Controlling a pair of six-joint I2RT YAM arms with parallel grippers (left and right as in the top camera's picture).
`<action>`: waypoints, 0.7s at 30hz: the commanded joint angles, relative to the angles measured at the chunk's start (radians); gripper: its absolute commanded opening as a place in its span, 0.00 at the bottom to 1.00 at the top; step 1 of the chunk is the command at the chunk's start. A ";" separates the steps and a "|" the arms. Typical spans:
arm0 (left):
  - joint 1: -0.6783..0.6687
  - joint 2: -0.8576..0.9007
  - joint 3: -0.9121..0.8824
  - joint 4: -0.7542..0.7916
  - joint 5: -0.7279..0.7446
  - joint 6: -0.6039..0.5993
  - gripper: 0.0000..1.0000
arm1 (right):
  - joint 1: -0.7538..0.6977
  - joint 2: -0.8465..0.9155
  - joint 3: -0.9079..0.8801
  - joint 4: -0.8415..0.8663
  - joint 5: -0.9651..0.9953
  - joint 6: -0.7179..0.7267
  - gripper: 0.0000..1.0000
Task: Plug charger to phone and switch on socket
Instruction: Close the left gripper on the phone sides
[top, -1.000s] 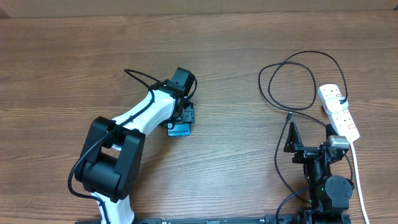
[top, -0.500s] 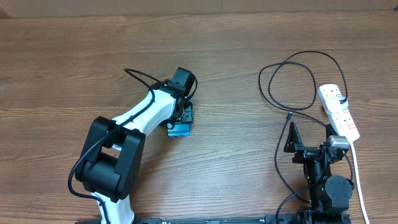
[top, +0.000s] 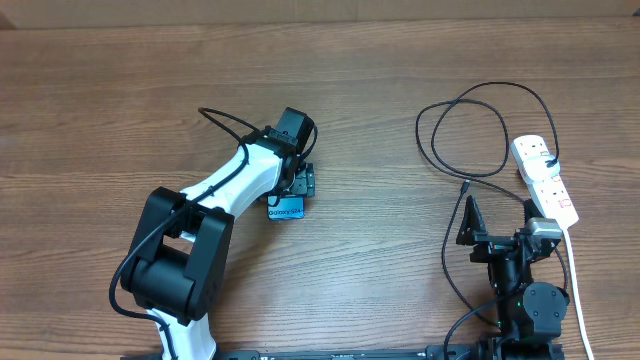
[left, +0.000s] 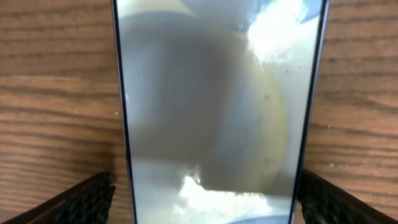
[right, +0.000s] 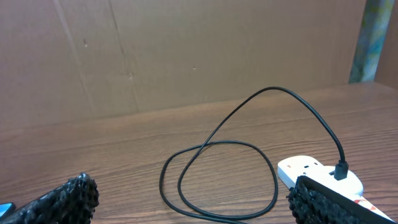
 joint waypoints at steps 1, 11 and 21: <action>0.006 0.047 -0.019 0.015 -0.040 0.007 0.92 | -0.006 -0.005 -0.011 0.006 -0.005 -0.005 1.00; 0.006 0.047 -0.019 0.027 -0.010 -0.038 0.89 | -0.006 -0.005 -0.011 0.006 -0.005 -0.005 1.00; 0.006 0.067 -0.019 0.002 -0.010 -0.037 0.78 | -0.006 -0.005 -0.011 0.006 -0.005 -0.005 1.00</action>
